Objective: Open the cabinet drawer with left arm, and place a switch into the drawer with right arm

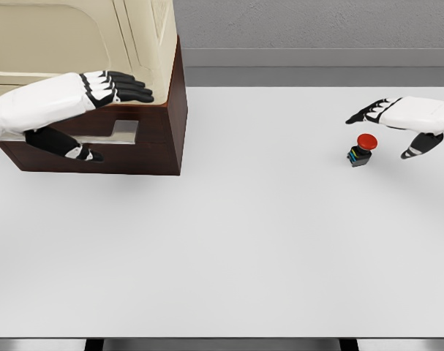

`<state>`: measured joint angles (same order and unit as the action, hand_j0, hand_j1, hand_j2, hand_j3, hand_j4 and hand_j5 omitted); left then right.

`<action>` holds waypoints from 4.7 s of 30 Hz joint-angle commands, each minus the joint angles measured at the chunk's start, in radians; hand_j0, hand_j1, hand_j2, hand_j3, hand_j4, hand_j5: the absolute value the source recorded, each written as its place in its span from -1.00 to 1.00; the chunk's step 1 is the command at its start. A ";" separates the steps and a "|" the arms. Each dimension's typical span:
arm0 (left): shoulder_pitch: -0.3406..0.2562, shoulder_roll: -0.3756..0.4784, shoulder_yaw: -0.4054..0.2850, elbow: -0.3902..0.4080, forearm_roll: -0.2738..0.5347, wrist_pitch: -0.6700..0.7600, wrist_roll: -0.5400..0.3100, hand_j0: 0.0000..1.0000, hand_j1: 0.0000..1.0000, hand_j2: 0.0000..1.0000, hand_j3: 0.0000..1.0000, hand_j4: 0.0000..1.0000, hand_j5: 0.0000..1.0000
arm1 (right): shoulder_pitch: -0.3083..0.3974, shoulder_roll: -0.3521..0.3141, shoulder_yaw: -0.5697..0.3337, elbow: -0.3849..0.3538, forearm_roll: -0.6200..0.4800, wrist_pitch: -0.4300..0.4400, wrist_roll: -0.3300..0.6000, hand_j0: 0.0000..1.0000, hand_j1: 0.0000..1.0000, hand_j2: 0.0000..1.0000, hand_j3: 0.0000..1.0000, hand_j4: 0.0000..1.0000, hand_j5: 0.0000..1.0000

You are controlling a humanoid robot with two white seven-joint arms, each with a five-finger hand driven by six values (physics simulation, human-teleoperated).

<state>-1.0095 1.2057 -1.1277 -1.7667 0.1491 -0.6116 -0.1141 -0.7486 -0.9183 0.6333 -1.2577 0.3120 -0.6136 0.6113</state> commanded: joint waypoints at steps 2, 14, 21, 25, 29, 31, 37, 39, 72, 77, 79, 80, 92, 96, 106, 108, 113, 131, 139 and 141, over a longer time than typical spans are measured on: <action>0.006 0.028 -0.009 0.000 0.009 0.001 0.001 1.00 1.00 1.00 1.00 1.00 1.00 | 0.000 -0.004 -0.001 0.003 -0.005 0.003 0.000 1.00 1.00 1.00 1.00 1.00 1.00; 0.077 0.034 -0.010 -0.002 0.009 0.001 0.205 1.00 1.00 1.00 1.00 1.00 1.00 | -0.006 0.003 -0.012 0.038 -0.007 0.003 0.000 1.00 1.00 1.00 1.00 1.00 1.00; 0.137 0.034 -0.007 0.000 0.007 0.001 0.211 1.00 1.00 1.00 1.00 1.00 1.00 | -0.002 0.053 -0.006 0.073 -0.004 0.003 0.000 1.00 1.00 1.00 1.00 1.00 1.00; 0.132 0.114 -0.003 0.000 0.006 0.001 0.208 1.00 1.00 1.00 1.00 1.00 1.00 | -0.003 0.078 -0.001 0.113 0.001 0.003 0.000 1.00 1.00 1.00 1.00 1.00 1.00; 0.129 0.152 -0.003 0.000 0.003 0.001 0.201 1.00 1.00 1.00 1.00 1.00 1.00 | -0.003 0.105 -0.001 0.144 0.009 0.003 0.000 1.00 1.00 1.00 1.00 1.00 1.00; 0.130 0.152 -0.004 0.000 0.003 0.001 0.175 1.00 1.00 1.00 1.00 1.00 1.00 | -0.009 0.116 -0.001 0.182 0.009 0.003 0.000 1.00 1.00 1.00 1.00 1.00 1.00; 0.140 0.137 -0.009 0.000 0.003 0.001 0.014 1.00 1.00 1.00 1.00 1.00 1.00 | -0.014 0.159 0.000 0.244 0.041 0.003 0.000 1.00 1.00 1.00 1.00 1.00 1.00; 0.130 0.143 -0.006 0.000 0.001 0.001 0.005 1.00 1.00 1.00 1.00 1.00 1.00 | -0.014 0.167 0.000 0.256 0.041 0.003 0.000 1.00 1.00 1.00 1.00 1.00 1.00; 0.022 0.109 0.023 0.001 0.155 0.001 -0.317 1.00 1.00 1.00 1.00 1.00 1.00 | -0.025 0.170 0.019 0.245 0.047 0.003 0.000 0.60 0.60 0.60 0.60 0.60 0.60; 0.006 0.112 0.022 0.001 0.263 0.001 -0.398 1.00 1.00 1.00 1.00 1.00 1.00 | -0.025 0.170 0.020 0.245 0.047 0.003 0.000 0.51 0.51 0.51 0.51 0.51 0.51; -0.012 0.121 0.022 0.001 0.282 0.001 -0.397 1.00 1.00 1.00 1.00 1.00 1.00 | -0.025 0.168 0.020 0.245 0.047 0.003 0.000 0.49 0.49 0.49 0.49 0.49 0.49; -0.020 0.127 0.022 0.001 0.282 0.001 -0.397 1.00 1.00 1.00 1.00 1.00 1.00 | -0.025 0.170 0.020 0.247 0.047 0.003 0.000 0.45 0.45 0.45 0.45 0.45 0.45; -0.028 0.110 0.022 0.001 0.343 0.213 -0.400 1.00 1.00 1.00 1.00 1.00 1.00 | -0.025 0.168 0.020 0.245 0.047 0.003 0.000 0.28 0.28 0.28 0.28 0.28 0.28; -0.026 0.110 0.023 0.001 0.343 0.224 -0.412 1.00 1.00 1.00 1.00 1.00 1.00 | -0.025 0.168 0.019 0.247 0.047 0.003 0.000 0.22 0.22 0.22 0.22 0.22 0.22; -0.024 0.112 0.025 0.003 0.357 0.342 -0.404 1.00 1.00 1.00 1.00 1.00 1.00 | -0.025 0.167 0.019 0.244 0.047 0.003 0.000 0.07 0.07 0.07 0.07 0.07 0.07; -0.023 0.110 0.025 0.003 0.357 0.342 -0.403 1.00 1.00 1.00 1.00 1.00 1.00 | -0.026 0.168 0.019 0.244 0.047 0.003 0.000 0.04 0.04 0.04 0.04 0.04 0.04; -0.014 0.107 0.023 0.003 0.357 0.342 -0.401 1.00 1.00 1.00 1.00 1.00 1.00 | -0.029 0.168 0.017 0.241 0.047 0.003 0.000 0.01 0.01 0.01 0.01 0.01 0.01; 0.037 0.083 0.040 0.003 0.356 0.414 -0.395 1.00 1.00 1.00 1.00 1.00 1.00 | -0.051 0.151 0.019 0.112 0.045 0.003 0.000 -0.04 -0.04 -0.04 -0.04 -0.04 -0.04; 0.049 0.086 0.049 0.004 0.356 0.435 -0.394 1.00 1.00 1.00 1.00 1.00 1.00 | -0.051 0.130 0.017 0.017 0.041 0.003 0.000 -0.04 -0.04 -0.04 -0.04 -0.04 -0.04; 0.092 0.092 0.101 0.004 0.356 0.435 -0.395 1.00 1.00 1.00 1.00 1.00 1.00 | -0.051 0.122 0.017 -0.011 0.041 0.003 0.000 -0.04 -0.04 -0.04 -0.04 -0.04 -0.04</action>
<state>-0.8943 1.2928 -1.0533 -1.7640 0.5153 -0.1778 -0.5077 -0.8007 -0.7882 0.6514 -1.2398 0.3584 -0.6136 0.6113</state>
